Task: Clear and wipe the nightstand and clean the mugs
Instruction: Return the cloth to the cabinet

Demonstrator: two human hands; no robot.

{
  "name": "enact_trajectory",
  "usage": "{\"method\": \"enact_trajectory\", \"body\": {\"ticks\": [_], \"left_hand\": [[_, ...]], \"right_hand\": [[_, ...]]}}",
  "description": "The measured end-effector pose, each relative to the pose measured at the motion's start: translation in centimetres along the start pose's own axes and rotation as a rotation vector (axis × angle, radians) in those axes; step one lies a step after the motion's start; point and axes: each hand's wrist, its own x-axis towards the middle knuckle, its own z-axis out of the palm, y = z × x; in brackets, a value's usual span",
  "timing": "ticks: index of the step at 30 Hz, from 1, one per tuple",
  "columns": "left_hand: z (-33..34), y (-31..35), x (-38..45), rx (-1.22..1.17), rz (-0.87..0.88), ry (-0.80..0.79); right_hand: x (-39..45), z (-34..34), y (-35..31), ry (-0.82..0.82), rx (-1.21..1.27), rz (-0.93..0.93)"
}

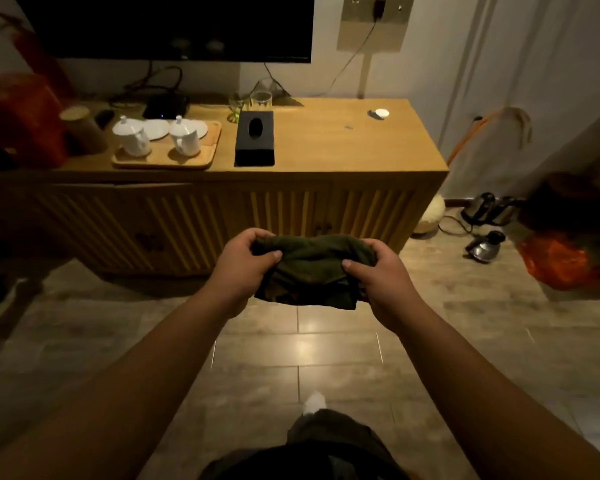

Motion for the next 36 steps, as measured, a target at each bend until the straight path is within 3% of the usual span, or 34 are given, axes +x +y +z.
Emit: {"method": "enact_trajectory", "body": {"ticks": [6,12,21,28,36], "left_hand": [[2.1,4.9,12.4,0.057,0.03,0.086],[2.8,5.8,26.0,0.134,0.049,0.129],[2.1,5.4,48.6,0.35,0.0,0.012],[3.6,4.2,58.9,0.408,-0.1,-0.048],[5.9,1.4,64.8,0.375,-0.215,0.01]], "right_hand": [[14.1,-1.5,-6.2,-0.043,-0.146,-0.059],[27.5,-0.7,-7.8,0.043,-0.384,-0.155],[47.0,2.0,-6.3,0.155,-0.434,-0.053],[56.4,2.2,-5.3,0.195,-0.43,0.052],[63.5,1.4,-2.8,0.177,-0.425,0.143]]}}
